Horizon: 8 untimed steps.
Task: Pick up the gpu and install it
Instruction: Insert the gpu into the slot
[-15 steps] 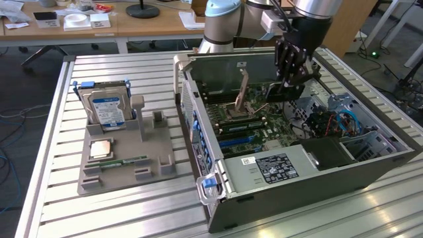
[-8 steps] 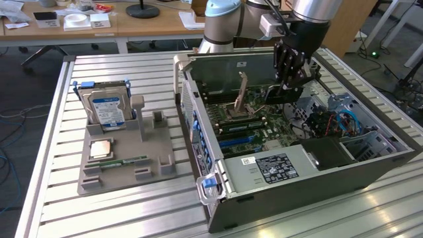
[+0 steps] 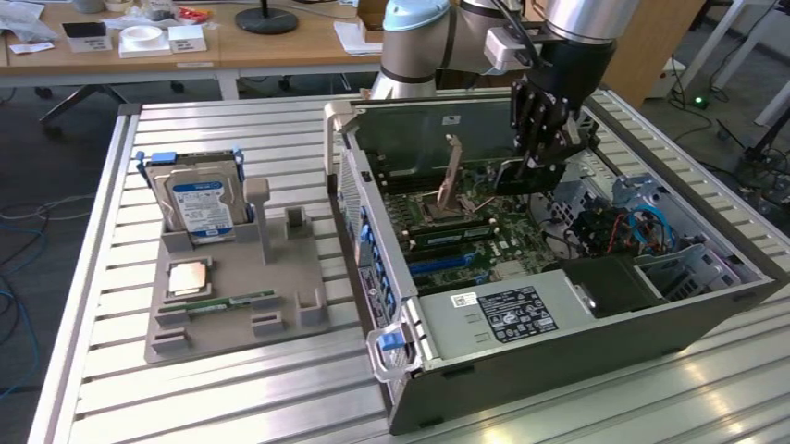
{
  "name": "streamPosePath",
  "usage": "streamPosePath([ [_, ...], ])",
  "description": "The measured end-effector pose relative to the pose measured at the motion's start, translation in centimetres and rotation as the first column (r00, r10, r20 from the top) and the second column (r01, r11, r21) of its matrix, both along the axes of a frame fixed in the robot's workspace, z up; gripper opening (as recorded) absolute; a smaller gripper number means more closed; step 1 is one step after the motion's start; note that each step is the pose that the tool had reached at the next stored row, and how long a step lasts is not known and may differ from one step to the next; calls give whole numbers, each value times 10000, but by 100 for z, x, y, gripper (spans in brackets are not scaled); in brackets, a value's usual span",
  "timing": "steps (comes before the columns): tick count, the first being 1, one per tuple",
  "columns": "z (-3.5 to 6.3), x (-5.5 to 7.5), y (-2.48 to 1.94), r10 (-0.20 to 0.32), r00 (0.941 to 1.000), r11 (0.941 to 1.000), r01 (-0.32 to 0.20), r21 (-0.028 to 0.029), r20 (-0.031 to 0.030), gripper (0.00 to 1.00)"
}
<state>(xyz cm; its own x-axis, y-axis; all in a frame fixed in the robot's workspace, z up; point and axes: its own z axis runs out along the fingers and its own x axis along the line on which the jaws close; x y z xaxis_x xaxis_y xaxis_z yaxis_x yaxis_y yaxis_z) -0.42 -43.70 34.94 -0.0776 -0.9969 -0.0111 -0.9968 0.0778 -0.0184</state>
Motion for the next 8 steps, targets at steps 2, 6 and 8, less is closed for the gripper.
streamPosePath([
  [2, 0, 0, 0, 0, 10000, 10000, 0, -2, 0, 26],
  [6, -2, 0, 0, 0, 10000, 10000, 0, 0, 1, 26],
  [8, -10, 0, 0, 0, 10000, 10000, 0, 5, 2, 26],
])
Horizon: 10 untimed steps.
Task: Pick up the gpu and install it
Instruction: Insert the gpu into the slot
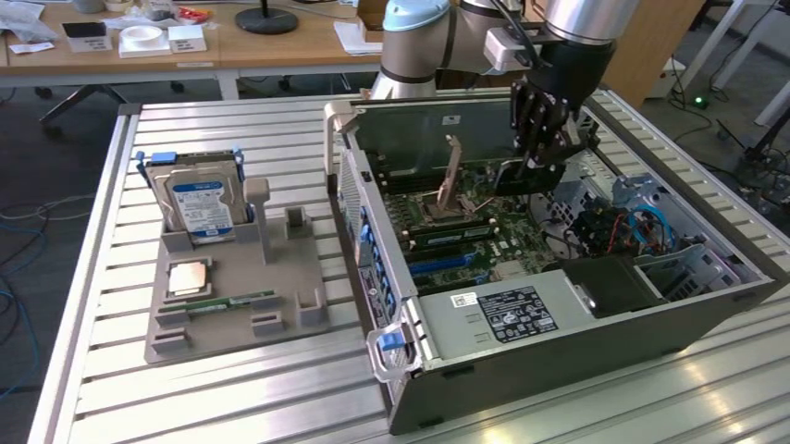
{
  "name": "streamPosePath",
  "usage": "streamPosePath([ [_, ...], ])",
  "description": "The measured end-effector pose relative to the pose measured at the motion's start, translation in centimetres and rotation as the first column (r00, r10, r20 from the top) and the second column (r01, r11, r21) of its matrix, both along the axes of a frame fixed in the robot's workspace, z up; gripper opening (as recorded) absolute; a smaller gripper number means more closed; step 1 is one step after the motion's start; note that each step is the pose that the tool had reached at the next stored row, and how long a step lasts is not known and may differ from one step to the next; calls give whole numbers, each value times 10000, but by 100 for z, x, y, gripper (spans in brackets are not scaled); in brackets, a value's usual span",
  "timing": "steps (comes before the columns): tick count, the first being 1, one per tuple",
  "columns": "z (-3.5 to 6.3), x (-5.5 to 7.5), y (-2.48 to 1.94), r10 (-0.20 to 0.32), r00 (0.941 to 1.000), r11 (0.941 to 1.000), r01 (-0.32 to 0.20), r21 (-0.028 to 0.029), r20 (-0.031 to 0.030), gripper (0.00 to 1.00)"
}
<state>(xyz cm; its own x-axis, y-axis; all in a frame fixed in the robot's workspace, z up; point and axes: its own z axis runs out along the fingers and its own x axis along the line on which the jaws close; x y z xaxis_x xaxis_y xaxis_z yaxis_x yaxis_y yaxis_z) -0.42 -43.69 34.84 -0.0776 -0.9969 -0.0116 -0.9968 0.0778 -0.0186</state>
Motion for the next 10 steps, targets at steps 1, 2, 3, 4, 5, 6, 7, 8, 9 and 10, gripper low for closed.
streamPosePath([
  [1, -6, 0, 0, 0, 10000, 10000, 0, -2, -1, 26],
  [2, -11, 0, 0, 0, 10000, 10000, 0, -5, -2, 26],
  [3, -12, 0, 0, 0, 10000, 10000, 0, -6, -2, 26],
  [4, -12, -1, 0, 0, 10000, 10000, 0, -6, -3, 26],
  [5, -12, -1, -1, 0, 10000, 10000, 0, -5, -2, 26],
  [6, -12, 0, 0, 0, 10000, 10000, 0, -5, -2, 26],
  [7, -12, -1, -1, 0, 10000, 10000, 0, -4, -2, 26],
  [8, -14, -1, 0, 0, 10000, 10000, 0, -4, -2, 26],
  [9, -18, -1, 0, 0, 10000, 10000, 0, -2, -1, 26],
  [10, -22, -1, 0, 0, 10000, 10000, 0, -2, -1, 26],
])
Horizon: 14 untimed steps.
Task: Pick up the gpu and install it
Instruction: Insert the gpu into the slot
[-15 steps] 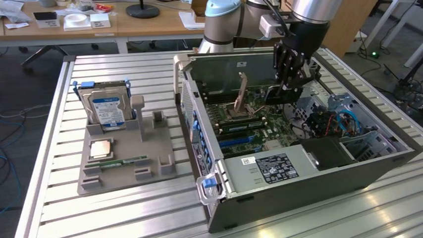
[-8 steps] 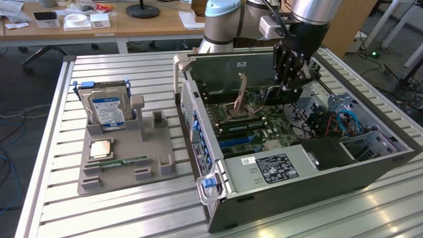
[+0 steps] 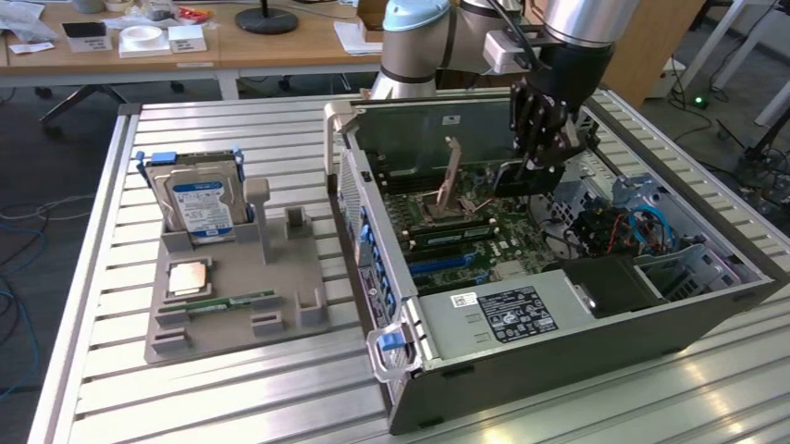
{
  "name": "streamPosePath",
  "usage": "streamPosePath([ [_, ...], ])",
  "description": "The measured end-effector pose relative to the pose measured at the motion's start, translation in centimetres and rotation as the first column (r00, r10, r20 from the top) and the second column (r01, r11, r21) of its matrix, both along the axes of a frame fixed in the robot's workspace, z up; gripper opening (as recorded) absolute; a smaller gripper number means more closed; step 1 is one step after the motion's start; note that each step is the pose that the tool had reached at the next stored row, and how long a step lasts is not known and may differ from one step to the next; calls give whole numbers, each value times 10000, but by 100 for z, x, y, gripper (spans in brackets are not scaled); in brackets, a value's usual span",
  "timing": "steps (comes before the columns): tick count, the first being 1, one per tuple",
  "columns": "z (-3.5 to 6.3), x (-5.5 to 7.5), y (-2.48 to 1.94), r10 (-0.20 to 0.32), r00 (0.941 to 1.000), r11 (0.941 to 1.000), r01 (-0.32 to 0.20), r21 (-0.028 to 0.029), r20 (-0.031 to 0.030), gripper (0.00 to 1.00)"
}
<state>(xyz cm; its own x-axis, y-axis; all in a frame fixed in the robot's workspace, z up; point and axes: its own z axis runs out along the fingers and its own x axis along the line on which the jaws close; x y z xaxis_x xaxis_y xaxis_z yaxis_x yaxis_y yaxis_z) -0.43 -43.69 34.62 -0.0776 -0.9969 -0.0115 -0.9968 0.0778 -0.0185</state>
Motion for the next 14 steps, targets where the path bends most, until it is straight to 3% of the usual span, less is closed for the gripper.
streamPosePath([
  [14, -6, -28, 0, -1, 10000, 10000, 1, -3, 1, 26],
])
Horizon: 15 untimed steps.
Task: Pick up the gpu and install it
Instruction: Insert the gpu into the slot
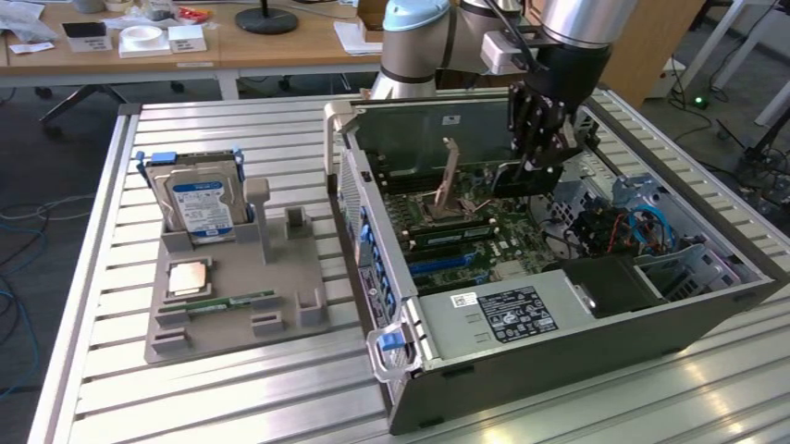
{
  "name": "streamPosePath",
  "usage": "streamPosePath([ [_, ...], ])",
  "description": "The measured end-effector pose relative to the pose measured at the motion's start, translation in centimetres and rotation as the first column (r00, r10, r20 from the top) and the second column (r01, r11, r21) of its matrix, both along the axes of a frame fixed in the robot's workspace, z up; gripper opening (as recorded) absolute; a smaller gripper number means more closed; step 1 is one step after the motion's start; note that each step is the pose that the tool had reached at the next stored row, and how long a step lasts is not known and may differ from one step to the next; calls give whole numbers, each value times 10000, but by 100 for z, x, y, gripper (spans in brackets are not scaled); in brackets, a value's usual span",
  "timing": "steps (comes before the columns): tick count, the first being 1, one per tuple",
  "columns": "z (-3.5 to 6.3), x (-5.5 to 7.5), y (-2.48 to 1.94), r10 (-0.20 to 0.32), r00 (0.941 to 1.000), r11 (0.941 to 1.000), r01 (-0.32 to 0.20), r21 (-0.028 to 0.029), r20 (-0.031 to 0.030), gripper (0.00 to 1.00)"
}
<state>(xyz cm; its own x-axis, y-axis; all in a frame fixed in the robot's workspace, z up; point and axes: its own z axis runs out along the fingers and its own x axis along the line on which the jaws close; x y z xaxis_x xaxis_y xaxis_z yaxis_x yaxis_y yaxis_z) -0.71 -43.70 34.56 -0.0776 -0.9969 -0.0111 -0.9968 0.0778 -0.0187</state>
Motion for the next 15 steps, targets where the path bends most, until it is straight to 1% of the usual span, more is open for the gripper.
streamPosePath([
  [1, 0, -6, 0, 1, 10000, 10000, -1, 0, 3, 26],
  [8, -41, -34, -10, 56, 9999, 10000, -56, 1, 105, 26],
  [11, -56, -45, -22, 88, 9999, 10000, -89, 3, 129, 26],
  [12, -60, -48, -30, 100, 9999, 10000, -100, 4, 134, 26],
  [15, -65, -71, -88, 131, 9998, 9999, -131, 2, 148, 26],
])
